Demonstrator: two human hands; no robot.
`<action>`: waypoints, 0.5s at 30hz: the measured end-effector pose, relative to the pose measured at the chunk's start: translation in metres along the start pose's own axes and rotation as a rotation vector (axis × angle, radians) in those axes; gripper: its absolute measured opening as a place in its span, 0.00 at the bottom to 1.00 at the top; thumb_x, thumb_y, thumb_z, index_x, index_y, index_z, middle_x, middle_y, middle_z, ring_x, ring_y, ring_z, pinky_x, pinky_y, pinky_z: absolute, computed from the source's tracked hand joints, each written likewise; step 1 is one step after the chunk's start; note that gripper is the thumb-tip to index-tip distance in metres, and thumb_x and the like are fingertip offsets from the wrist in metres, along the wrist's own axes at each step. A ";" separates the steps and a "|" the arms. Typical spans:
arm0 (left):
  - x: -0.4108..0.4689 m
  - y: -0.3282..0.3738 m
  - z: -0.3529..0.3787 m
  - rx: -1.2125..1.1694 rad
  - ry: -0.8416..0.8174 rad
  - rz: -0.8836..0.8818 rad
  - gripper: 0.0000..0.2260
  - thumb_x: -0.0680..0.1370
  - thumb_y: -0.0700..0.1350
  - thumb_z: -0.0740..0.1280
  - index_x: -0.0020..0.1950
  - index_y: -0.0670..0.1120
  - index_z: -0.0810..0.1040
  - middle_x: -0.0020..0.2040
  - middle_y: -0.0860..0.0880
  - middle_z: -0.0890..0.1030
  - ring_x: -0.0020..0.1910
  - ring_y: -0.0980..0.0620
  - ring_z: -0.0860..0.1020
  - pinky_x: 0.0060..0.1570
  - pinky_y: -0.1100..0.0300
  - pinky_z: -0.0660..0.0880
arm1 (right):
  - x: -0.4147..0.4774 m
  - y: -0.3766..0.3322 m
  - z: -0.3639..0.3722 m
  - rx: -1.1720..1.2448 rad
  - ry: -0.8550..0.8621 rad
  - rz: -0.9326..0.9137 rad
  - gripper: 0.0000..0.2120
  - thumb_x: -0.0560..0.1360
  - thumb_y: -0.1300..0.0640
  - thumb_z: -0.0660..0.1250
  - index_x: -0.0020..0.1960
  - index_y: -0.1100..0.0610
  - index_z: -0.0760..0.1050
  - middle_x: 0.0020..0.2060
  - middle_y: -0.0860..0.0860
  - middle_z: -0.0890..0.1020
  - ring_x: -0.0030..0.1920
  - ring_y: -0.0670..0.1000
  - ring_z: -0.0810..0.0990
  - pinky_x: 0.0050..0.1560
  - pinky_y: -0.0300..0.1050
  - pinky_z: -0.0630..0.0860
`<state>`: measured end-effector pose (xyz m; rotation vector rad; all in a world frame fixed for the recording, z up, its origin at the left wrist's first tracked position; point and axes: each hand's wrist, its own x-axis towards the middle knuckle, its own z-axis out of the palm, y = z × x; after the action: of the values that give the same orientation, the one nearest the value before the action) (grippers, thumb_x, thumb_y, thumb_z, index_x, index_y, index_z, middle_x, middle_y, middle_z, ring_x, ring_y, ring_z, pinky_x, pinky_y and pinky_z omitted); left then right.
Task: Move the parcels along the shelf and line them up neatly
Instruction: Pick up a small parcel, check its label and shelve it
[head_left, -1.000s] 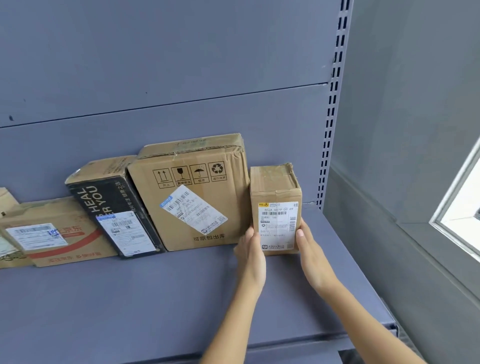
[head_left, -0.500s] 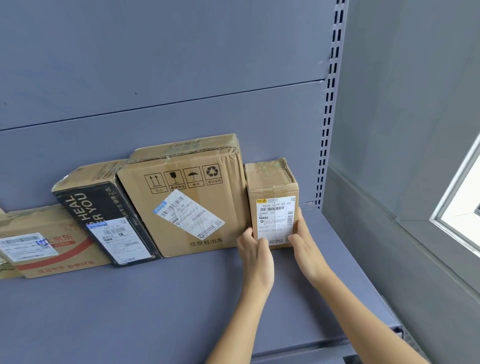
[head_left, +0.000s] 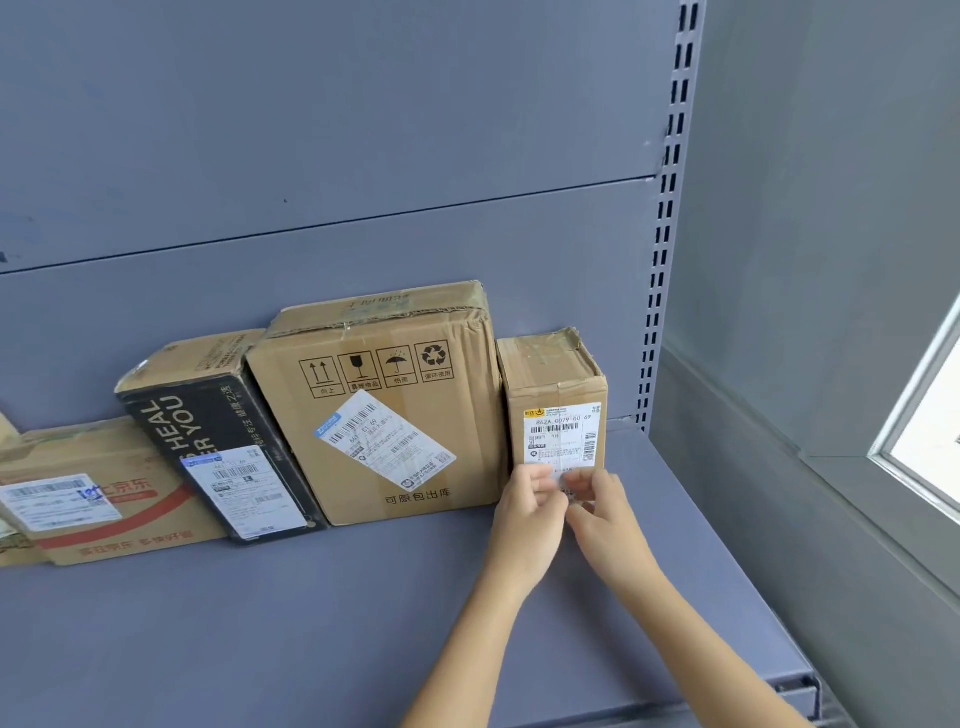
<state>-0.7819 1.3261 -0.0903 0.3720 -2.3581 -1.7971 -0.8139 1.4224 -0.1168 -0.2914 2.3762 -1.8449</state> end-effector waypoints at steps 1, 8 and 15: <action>0.002 0.001 -0.001 0.003 -0.008 -0.014 0.12 0.77 0.37 0.58 0.58 0.49 0.69 0.59 0.50 0.76 0.56 0.58 0.74 0.45 0.75 0.67 | 0.002 -0.001 -0.001 -0.017 -0.006 -0.002 0.14 0.75 0.68 0.58 0.52 0.50 0.70 0.52 0.46 0.71 0.57 0.46 0.75 0.57 0.41 0.73; 0.005 0.009 0.004 0.030 0.030 -0.063 0.13 0.77 0.39 0.58 0.62 0.44 0.68 0.60 0.50 0.74 0.58 0.54 0.73 0.44 0.70 0.67 | 0.008 -0.003 -0.006 -0.078 -0.058 0.016 0.10 0.74 0.66 0.61 0.54 0.56 0.71 0.54 0.52 0.72 0.55 0.46 0.75 0.51 0.37 0.73; -0.012 0.008 -0.019 0.063 0.002 -0.045 0.09 0.79 0.42 0.59 0.57 0.49 0.74 0.56 0.51 0.78 0.56 0.54 0.77 0.53 0.63 0.72 | -0.023 -0.006 -0.013 -0.076 -0.092 -0.034 0.16 0.77 0.67 0.56 0.59 0.50 0.68 0.56 0.45 0.69 0.53 0.35 0.73 0.44 0.30 0.70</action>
<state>-0.7657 1.3138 -0.0774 0.4382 -2.4291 -1.7437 -0.7937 1.4388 -0.1084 -0.4166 2.3967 -1.7187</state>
